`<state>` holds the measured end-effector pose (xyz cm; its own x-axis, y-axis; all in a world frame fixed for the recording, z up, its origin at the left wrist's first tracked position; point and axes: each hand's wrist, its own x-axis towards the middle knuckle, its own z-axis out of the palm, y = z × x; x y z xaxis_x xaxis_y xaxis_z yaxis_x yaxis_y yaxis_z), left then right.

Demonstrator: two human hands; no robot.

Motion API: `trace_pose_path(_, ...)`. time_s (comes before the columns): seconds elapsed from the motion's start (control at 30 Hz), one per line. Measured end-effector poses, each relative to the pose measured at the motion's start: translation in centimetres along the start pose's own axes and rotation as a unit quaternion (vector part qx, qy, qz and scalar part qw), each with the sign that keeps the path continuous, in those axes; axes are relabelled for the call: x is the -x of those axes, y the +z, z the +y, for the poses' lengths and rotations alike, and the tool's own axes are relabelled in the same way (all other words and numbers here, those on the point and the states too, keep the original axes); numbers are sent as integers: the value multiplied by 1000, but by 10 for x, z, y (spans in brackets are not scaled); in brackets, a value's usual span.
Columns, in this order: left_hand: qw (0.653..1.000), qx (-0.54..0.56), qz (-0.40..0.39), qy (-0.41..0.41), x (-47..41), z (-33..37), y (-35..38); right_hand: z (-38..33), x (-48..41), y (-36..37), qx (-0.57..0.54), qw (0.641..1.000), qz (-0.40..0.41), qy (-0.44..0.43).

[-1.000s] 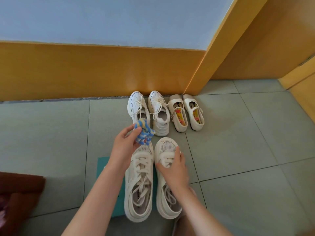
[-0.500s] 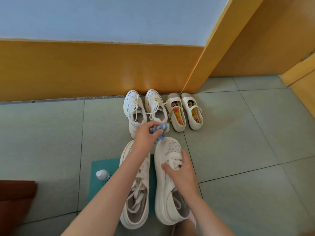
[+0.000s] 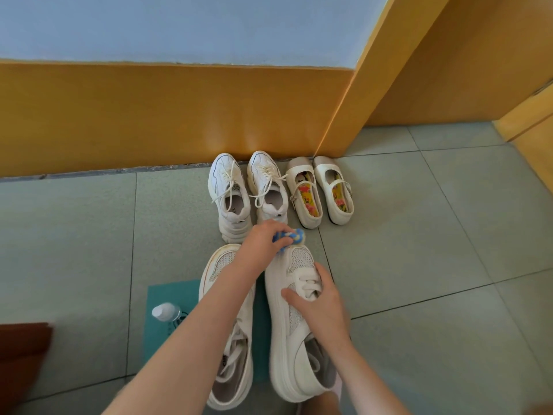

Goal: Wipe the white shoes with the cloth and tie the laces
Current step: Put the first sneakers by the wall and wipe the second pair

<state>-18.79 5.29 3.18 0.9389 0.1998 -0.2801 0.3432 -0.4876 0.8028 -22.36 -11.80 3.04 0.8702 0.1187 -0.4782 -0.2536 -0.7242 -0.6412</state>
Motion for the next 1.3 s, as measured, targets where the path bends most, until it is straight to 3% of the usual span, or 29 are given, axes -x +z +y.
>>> trace_pose_path(0.17, 1000, -7, 14, 11, 11, -6, -2, 0, 4, 1, 14, 1000, -1, -15)
trace_pose_path(0.4, 996, 12, 94, -6, 26, 0, 11, 1, 2, 0, 23, 1000, -4, -8)
trace_pose_path(0.7, 979, 49, 184, -78, 47, 9, 27, 4, -1, -5, -6, 1000, -16, -17)
trace_pose_path(0.97, 961, 105, 214, -138, 66, 12, 39, 5, -1, -6, -32, 999, -30, -21)
trace_pose_path(1.3, 945, 208, 193, -160, 77, 14, 23, 6, -2, -12, -52, 998, -39, -25)
